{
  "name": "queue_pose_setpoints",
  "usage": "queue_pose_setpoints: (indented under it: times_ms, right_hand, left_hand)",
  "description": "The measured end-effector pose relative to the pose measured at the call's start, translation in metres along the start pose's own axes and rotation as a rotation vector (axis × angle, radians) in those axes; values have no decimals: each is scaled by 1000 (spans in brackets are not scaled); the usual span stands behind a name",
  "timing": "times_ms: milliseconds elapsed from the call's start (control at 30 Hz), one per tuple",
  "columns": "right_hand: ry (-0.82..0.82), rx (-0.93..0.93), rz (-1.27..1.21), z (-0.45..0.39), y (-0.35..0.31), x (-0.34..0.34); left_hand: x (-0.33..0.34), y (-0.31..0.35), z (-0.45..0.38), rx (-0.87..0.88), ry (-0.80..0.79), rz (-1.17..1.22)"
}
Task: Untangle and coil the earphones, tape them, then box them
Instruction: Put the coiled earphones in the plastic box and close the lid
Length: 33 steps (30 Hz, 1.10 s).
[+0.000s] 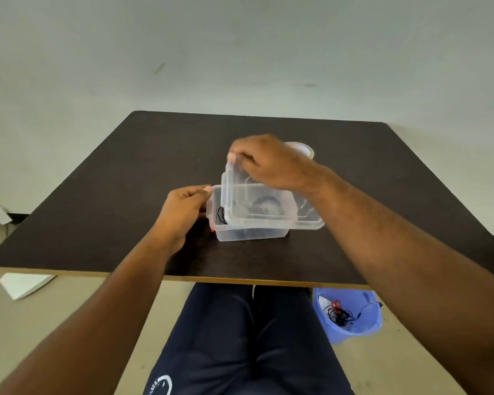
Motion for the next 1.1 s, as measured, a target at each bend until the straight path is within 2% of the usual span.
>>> queue_pose_setpoints:
  times_ms: [67, 233, 400, 600, 767, 933, 1100]
  right_hand:
    - [-78, 28, -7, -12, 5, 27]
    - [-87, 38, 62, -28, 12, 62]
    - [-52, -22, 134, -31, 10, 68]
    - [-12, 42, 95, -31, 17, 72]
    - [-70, 176, 47, -31, 33, 78]
    - [10, 137, 126, -28, 29, 79]
    - [-25, 215, -93, -25, 43, 62]
  left_hand:
    - [1, -2, 6, -2, 14, 31]
    - [-1, -3, 6, -3, 27, -1]
    - [-1, -13, 13, 70, 117, -77]
    - [1, -8, 18, 161, 125, -152]
    - [1, -9, 18, 168, 137, -192]
    - [2, -7, 14, 131, 105, -208]
    - [4, -6, 12, 46, 19, -212]
Point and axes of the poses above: each hand's wrist, its own z-axis away from the middle knuckle, its own x-axis out of the palm, y = z × x, the point moved 5 cm from there along -z, towards the middle knuckle, and after that the axes turned 5 degrees about -y, right-handed, at the moved point
